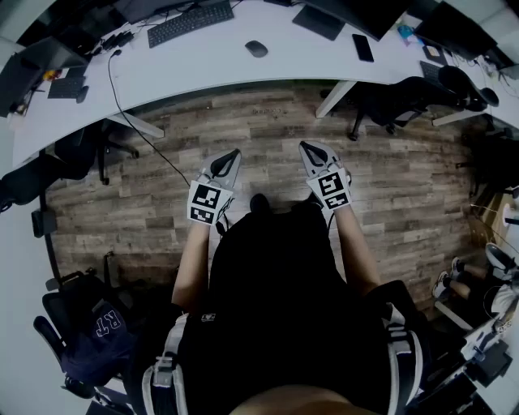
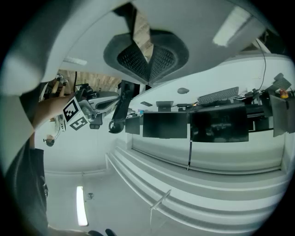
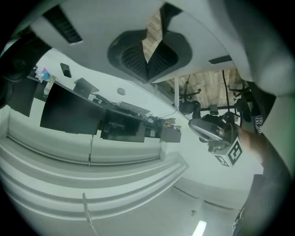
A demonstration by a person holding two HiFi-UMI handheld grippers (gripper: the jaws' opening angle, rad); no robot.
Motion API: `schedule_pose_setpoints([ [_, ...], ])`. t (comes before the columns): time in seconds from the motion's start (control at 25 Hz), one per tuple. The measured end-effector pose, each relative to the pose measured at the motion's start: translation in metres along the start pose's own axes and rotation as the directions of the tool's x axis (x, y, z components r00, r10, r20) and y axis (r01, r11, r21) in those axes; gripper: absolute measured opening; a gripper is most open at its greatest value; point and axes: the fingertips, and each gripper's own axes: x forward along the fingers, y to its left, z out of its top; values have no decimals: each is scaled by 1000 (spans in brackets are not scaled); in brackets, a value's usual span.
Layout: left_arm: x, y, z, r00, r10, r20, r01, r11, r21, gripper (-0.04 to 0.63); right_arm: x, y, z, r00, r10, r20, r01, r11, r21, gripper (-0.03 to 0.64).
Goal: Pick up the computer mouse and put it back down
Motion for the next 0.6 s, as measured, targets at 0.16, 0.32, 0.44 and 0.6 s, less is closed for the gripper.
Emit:
schedule_pose_setpoints([
  [0.16, -11, 1, -7, 1000, -5, 0, 5, 1000, -29, -2, -5, 9, -9, 1000, -1, -21, 1, 1000, 6, 5],
  [0.32, -10, 6, -6, 1000, 0, 9, 0, 1000, -24, -2, -5, 5, -11, 1000, -21, -23, 22, 999, 34, 3],
  [0.44, -7, 6, -5, 1000, -5, 17, 5, 999, -32, 0, -9, 2, -9, 999, -34, -4, 35, 998, 51, 6],
  [0.6, -2, 9, 1, 1000, -12, 28, 13, 999, -31, 1, -10, -6, -5, 999, -47, 1, 47, 997, 59, 11],
])
